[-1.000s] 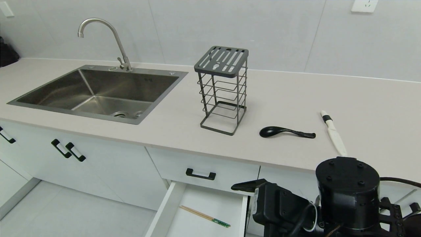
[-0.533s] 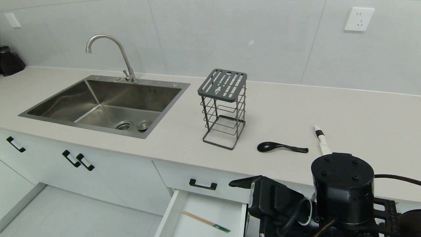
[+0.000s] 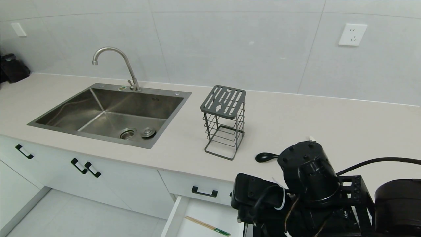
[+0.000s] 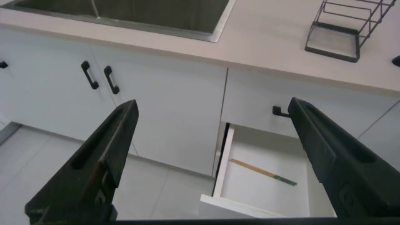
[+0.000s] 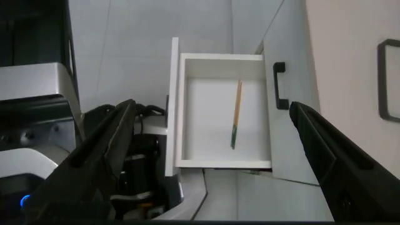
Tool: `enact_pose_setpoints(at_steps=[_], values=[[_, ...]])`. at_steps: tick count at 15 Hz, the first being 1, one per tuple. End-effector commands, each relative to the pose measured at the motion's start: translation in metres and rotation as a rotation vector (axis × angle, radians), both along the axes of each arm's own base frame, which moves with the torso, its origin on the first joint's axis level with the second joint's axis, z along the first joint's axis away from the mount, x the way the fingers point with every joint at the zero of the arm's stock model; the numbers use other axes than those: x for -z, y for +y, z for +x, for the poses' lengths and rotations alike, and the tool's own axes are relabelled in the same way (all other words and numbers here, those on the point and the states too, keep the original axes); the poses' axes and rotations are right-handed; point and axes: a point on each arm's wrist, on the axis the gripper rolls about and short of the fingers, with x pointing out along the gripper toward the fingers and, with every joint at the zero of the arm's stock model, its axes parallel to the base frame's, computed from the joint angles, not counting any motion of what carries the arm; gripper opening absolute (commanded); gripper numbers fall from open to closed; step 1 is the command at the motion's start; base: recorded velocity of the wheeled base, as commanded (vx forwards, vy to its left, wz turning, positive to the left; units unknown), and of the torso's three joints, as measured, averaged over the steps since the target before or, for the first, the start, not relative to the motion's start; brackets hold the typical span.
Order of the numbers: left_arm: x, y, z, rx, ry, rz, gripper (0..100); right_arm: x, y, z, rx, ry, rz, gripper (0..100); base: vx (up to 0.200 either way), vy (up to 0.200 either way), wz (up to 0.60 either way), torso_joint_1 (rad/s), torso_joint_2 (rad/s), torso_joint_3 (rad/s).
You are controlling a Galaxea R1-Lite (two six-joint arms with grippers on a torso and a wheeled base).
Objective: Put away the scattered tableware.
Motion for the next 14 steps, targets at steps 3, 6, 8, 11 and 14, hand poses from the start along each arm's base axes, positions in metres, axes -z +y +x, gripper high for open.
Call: enact_pose_setpoints(at_steps=[3,6,8,11,14], values=[[0.000,0.000,0.000,-0.001,-0.001,0.000,100,0.003,-0.007,0.011,0.075,0.110,0.009,100,0.000,0.000,0.00,0.000,0.00,0.000],[0.000,0.000,0.000,-0.001,-0.001,0.000,100,0.010,-0.021,0.004,0.286,0.234,0.173,100,0.000,0.000,0.00,0.000,0.00,0.000],[0.000,0.000,0.000,-0.001,-0.001,0.000,100,0.016,-0.033,0.006,0.347,0.225,0.201,100,0.000,0.000,0.00,0.000,0.00,0.000],[0.000,0.000,0.000,-0.001,-0.001,0.000,100,0.016,-0.042,0.018,0.355,0.147,0.175,100,0.000,0.000,0.00,0.000,0.00,0.000],[0.000,0.000,0.000,-0.001,-0.001,0.000,100,0.029,-0.054,0.038,0.367,0.060,0.090,100,0.000,0.000,0.00,0.000,0.00,0.000]])
